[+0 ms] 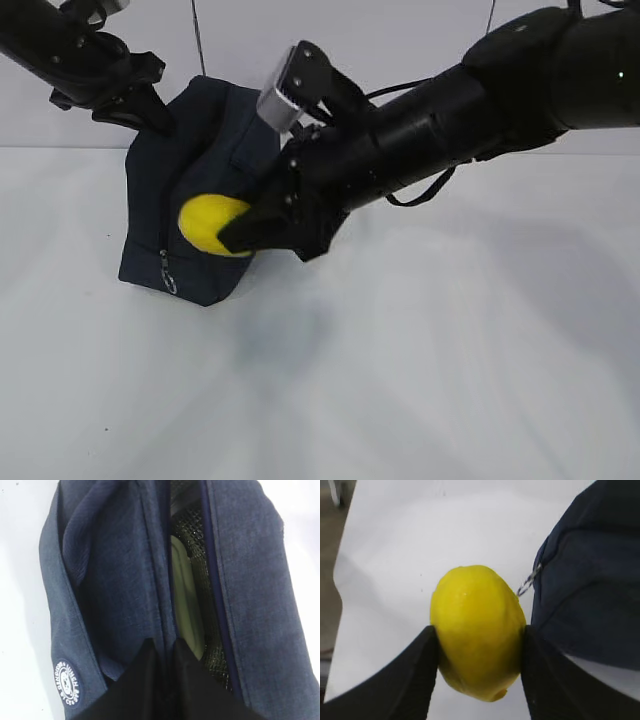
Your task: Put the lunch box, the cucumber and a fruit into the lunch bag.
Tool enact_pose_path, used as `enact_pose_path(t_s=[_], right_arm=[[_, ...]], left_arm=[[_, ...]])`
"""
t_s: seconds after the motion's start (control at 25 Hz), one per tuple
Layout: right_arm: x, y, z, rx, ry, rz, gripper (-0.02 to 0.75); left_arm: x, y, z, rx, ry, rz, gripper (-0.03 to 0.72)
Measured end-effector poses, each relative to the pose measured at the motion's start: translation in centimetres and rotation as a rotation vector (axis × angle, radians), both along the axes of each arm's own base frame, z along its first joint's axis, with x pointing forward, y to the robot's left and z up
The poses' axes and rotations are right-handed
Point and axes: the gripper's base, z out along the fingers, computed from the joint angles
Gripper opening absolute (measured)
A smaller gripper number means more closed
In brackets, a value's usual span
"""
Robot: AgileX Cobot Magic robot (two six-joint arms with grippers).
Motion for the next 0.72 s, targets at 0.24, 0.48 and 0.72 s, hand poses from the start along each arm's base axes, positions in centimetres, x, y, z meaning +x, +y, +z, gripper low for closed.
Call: enact_pose_path(t_s=[0.24,0.48,0.72], right_arm=[[1.0,1.0,2.4,0.335,0.172,-0.209,0.410],[2.5,0.6,3.0,0.426,0.207,-0.407,0.409],[4.1,0.2,3.2,0.400,0.150,-0.535,0.407]], left_arm=[[0.0,0.0,0.0,0.000,0.000,0.000,0.028],[0.0,0.0,0.0,0.000,0.003,-0.002,0.028],[0.0,0.0,0.0,0.000,0.003,-0.002,0.028]])
